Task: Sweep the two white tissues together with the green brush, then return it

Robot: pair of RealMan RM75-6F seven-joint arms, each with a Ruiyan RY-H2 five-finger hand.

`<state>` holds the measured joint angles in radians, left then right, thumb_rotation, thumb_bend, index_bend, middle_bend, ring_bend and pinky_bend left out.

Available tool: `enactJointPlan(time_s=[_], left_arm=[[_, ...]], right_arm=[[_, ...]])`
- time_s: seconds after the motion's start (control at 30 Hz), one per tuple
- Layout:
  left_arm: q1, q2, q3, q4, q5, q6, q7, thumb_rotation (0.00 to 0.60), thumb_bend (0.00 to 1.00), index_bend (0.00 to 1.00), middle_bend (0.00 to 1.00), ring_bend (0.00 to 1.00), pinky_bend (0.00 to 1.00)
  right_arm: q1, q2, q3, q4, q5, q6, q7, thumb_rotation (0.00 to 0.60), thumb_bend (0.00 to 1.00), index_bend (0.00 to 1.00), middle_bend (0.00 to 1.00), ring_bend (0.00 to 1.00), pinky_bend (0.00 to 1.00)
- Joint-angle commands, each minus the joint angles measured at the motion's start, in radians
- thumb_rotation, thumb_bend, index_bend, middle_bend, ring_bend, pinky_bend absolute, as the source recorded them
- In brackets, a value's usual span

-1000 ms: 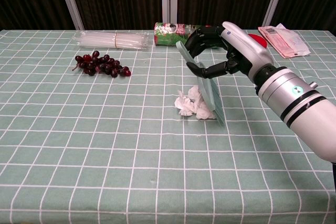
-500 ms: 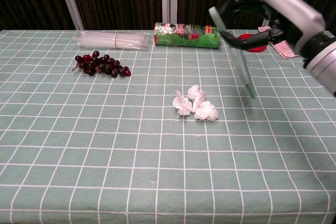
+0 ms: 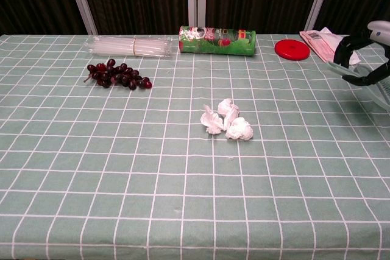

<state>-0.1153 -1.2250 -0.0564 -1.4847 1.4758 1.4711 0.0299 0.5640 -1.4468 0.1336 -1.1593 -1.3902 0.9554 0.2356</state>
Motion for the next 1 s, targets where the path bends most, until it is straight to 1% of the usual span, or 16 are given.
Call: enactJointPlan(time_s=[0.03, 0.07, 0.1, 0.13, 0.17, 0.2, 0.27, 0.37, 0.47, 0.6, 0.7, 0.83, 1.0], left_arm=[[0.0, 0.0, 0.001, 0.001, -0.003, -0.003, 0.001, 0.6, 0.0, 0.07, 0.01, 0.0, 0.03], [0.001, 0.0, 0.002, 0.0, -0.002, -0.003, 0.001, 0.6, 0.0, 0.07, 0.01, 0.0, 0.03], [0.003, 0.001, 0.003, 0.0, -0.002, -0.002, 0.001, 0.6, 0.0, 0.07, 0.01, 0.0, 0.03], [0.004, 0.001, 0.004, -0.001, -0.002, -0.001, 0.0, 0.6, 0.0, 0.07, 0.01, 0.0, 0.03], [0.005, 0.001, 0.004, -0.001, -0.002, 0.001, -0.001, 0.6, 0.0, 0.07, 0.01, 0.0, 0.03], [0.006, 0.001, 0.004, 0.0, -0.003, 0.002, -0.002, 0.6, 0.0, 0.07, 0.01, 0.0, 0.03], [0.007, 0.001, 0.005, 0.0, -0.003, 0.002, -0.003, 0.6, 0.0, 0.07, 0.01, 0.0, 0.03], [0.005, 0.002, 0.009, -0.001, 0.002, -0.002, -0.002, 0.6, 0.0, 0.07, 0.01, 0.0, 0.03], [0.003, 0.002, 0.012, -0.004, 0.008, -0.005, -0.004, 0.6, 0.0, 0.07, 0.01, 0.0, 0.03], [0.002, 0.004, 0.016, -0.014, 0.011, -0.009, -0.001, 0.6, 0.0, 0.07, 0.01, 0.0, 0.03], [0.0, 0.006, 0.022, -0.031, 0.016, -0.016, 0.006, 0.6, 0.0, 0.07, 0.01, 0.0, 0.03], [0.001, 0.005, 0.027, -0.044, 0.023, -0.015, 0.013, 0.6, 0.0, 0.07, 0.01, 0.0, 0.03], [0.003, -0.001, 0.028, -0.046, 0.019, -0.016, 0.019, 0.6, 0.0, 0.07, 0.01, 0.0, 0.03]], right_arm=[[0.035, -0.033, -0.035, 0.079, -0.01, -0.076, 0.003, 0.6, 0.54, 0.59, 0.51, 0.15, 0.1], [0.04, -0.034, -0.04, 0.084, -0.01, -0.089, 0.0, 0.6, 0.54, 0.54, 0.48, 0.12, 0.08], [0.043, -0.033, -0.045, 0.083, -0.009, -0.104, -0.006, 0.6, 0.53, 0.43, 0.43, 0.08, 0.06], [0.045, -0.027, -0.05, 0.076, -0.007, -0.115, -0.012, 0.6, 0.52, 0.36, 0.39, 0.05, 0.04], [0.044, -0.02, -0.054, 0.065, -0.005, -0.122, -0.014, 0.6, 0.52, 0.25, 0.33, 0.02, 0.02], [0.041, -0.007, -0.058, 0.044, -0.002, -0.128, -0.015, 0.6, 0.52, 0.15, 0.27, 0.0, 0.0], [0.032, 0.022, -0.062, 0.001, 0.002, -0.127, -0.009, 0.6, 0.52, 0.03, 0.18, 0.0, 0.0], [0.004, 0.077, -0.069, -0.061, -0.015, -0.075, 0.005, 0.6, 0.5, 0.0, 0.13, 0.0, 0.0], [-0.046, 0.135, -0.071, -0.123, -0.038, 0.026, 0.026, 0.6, 0.5, 0.0, 0.12, 0.0, 0.0], [-0.167, 0.226, -0.082, -0.246, -0.09, 0.27, -0.021, 0.6, 0.47, 0.0, 0.17, 0.0, 0.0], [-0.255, 0.287, -0.106, -0.342, -0.109, 0.398, -0.076, 0.6, 0.46, 0.0, 0.16, 0.0, 0.0], [-0.338, 0.339, -0.142, -0.427, -0.129, 0.494, -0.137, 0.6, 0.38, 0.0, 0.12, 0.0, 0.0], [-0.385, 0.354, -0.156, -0.471, -0.147, 0.543, -0.169, 0.6, 0.37, 0.0, 0.12, 0.0, 0.0]])
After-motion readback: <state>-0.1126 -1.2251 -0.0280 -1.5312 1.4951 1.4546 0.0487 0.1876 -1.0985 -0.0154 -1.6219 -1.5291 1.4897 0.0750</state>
